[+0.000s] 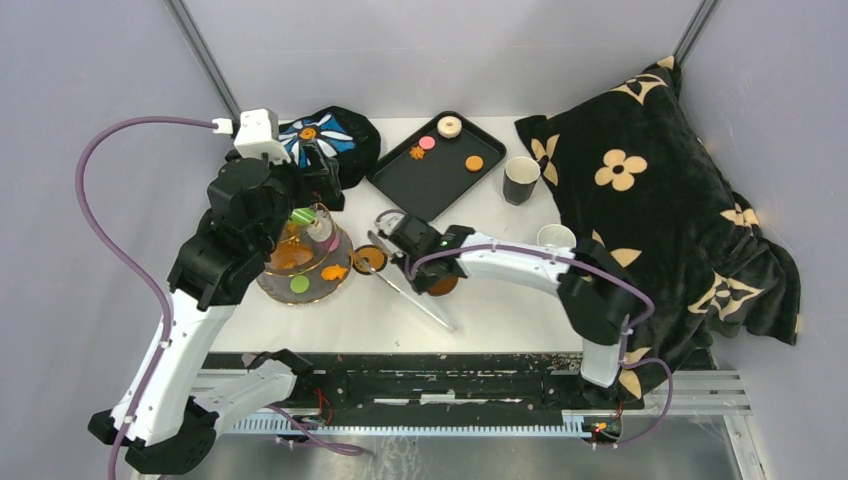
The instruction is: Serve the afternoon tea
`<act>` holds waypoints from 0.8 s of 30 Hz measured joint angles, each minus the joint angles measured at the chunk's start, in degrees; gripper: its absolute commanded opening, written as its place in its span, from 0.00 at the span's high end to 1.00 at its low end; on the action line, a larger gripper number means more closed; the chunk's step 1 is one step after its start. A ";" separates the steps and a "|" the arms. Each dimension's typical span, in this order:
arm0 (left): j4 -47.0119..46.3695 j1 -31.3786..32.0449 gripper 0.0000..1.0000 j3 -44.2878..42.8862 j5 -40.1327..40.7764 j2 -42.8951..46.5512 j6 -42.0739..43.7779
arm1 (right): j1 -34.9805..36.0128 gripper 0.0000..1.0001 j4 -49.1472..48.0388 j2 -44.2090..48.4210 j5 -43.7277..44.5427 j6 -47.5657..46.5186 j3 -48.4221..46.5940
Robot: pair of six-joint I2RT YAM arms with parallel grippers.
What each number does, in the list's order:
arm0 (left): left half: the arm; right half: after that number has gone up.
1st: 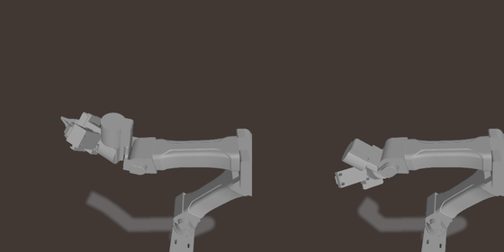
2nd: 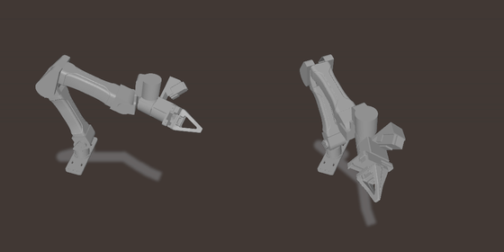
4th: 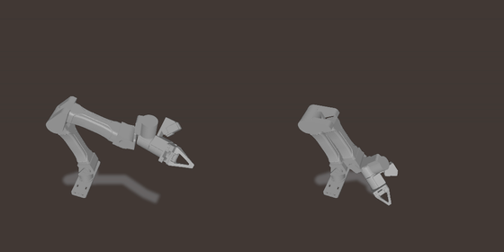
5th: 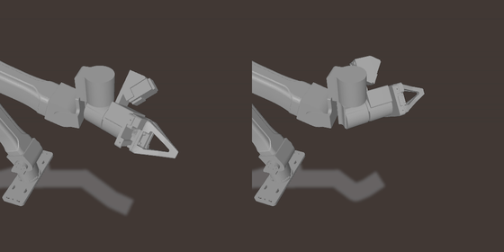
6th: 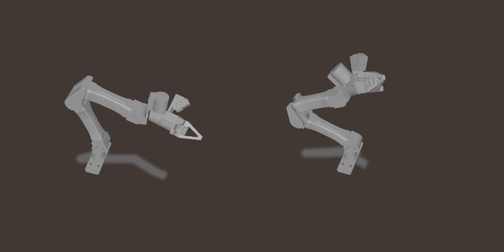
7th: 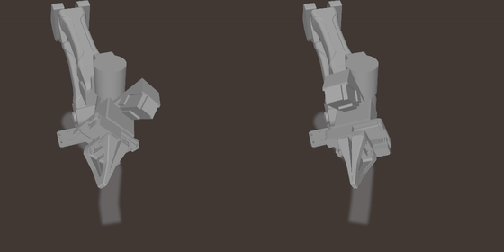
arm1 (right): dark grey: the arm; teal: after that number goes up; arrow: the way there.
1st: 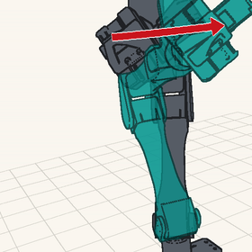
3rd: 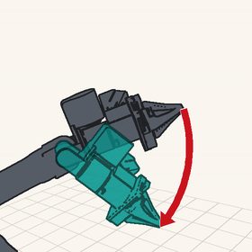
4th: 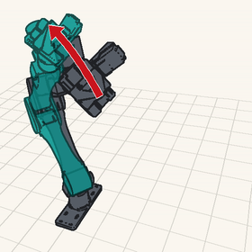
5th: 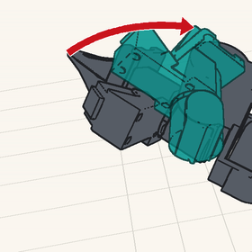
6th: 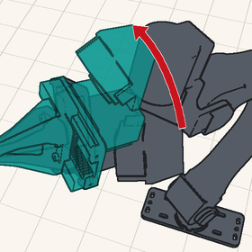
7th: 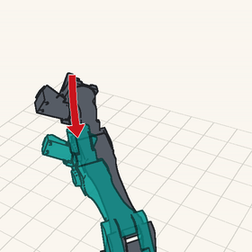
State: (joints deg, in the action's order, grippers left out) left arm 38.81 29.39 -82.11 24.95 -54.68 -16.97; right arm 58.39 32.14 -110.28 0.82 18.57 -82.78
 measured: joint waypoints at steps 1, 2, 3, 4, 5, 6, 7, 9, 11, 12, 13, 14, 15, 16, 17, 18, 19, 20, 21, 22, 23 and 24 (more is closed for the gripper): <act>0.02 0.00 0.01 0.02 0.00 -0.17 0.00 | -0.22 0.99 0.44 2.49 1.64 0.02 2.47; 0.00 0.00 0.01 0.07 -0.13 -0.37 -0.02 | -0.63 0.99 0.68 5.18 3.04 0.13 5.14; 0.00 0.00 0.01 0.13 -0.52 -0.63 0.00 | -1.29 0.99 1.09 7.58 4.22 0.44 7.43; 0.04 0.00 0.01 0.13 -1.11 -1.07 -0.02 | -2.29 0.99 1.36 10.05 5.25 0.98 9.88; 0.04 0.00 0.01 0.13 -1.73 -1.77 -0.02 | -3.72 0.99 1.49 12.48 5.99 1.64 12.35; 0.11 0.00 0.01 0.11 -2.51 -2.49 -0.04 | -5.55 0.99 1.66 14.73 6.56 2.45 14.71; 0.28 0.00 0.01 0.07 -3.21 -3.56 -0.04 | -7.93 0.99 1.79 16.98 7.26 3.39 17.18; 0.55 0.11 0.01 -0.02 -4.70 -5.81 -0.04 | -11.78 0.99 2.62 19.41 8.55 4.79 20.17; 0.81 0.74 0.01 0.13 -5.90 -8.50 -0.07 | -15.15 0.99 3.52 20.48 10.14 6.03 22.34; 0.70 1.44 0.01 0.85 -6.14 -9.55 -0.07 | -16.00 0.99 3.87 20.55 10.54 6.36 22.93; 0.87 2.03 0.01 1.51 -6.60 -10.05 -0.11 | -16.68 0.99 4.13 20.55 10.97 6.73 23.52; 0.92 3.23 0.01 2.47 -6.99 -10.49 -0.39 | -17.07 0.99 4.37 20.55 11.17 6.91 24.00; 0.90 4.50 0.01 3.13 -7.13 -10.84 -0.81 | -17.53 0.99 4.39 20.55 11.32 6.99 24.39; 0.81 6.56 0.01 3.69 -6.95 -11.37 -1.42 | -18.16 0.99 4.42 20.52 11.34 7.10 24.79; 0.46 8.98 0.01 4.15 -6.97 -12.07 -1.99 | -18.75 0.99 4.39 20.31 11.30 7.15 25.05; -0.24 11.32 0.01 4.63 -6.91 -12.81 -2.54 | -19.47 0.96 4.39 19.91 11.30 7.15 25.14; -0.76 13.07 0.01 5.14 -6.93 -13.51 -2.91 | -20.24 0.91 4.33 19.37 11.56 7.17 25.14; -1.44 14.84 0.01 5.86 -6.99 -14.38 -3.39 | -20.87 0.84 4.28 18.73 11.76 7.19 25.14; -1.97 15.98 0.01 6.60 -7.04 -15.30 -3.91 | -21.51 0.77 4.31 18.05 11.96 7.32 25.14; -2.34 16.76 0.01 7.50 -7.06 -16.26 -4.28 | -22.01 0.69 4.37 17.49 12.09 7.54 25.14; -2.60 16.90 0.01 8.37 -7.04 -17.14 -4.72 | -22.60 0.62 4.37 16.98 12.28 7.74 25.16; -2.71 16.85 0.01 9.14 -7.02 -17.94 -5.03 | -23.08 0.57 4.42 16.74 12.41 7.91 25.16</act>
State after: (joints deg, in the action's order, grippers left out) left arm 36.10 46.24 -72.97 17.93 -72.62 -22.00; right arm 35.31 36.56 -93.54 13.23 26.48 -57.63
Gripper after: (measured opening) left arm 0.993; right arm 0.280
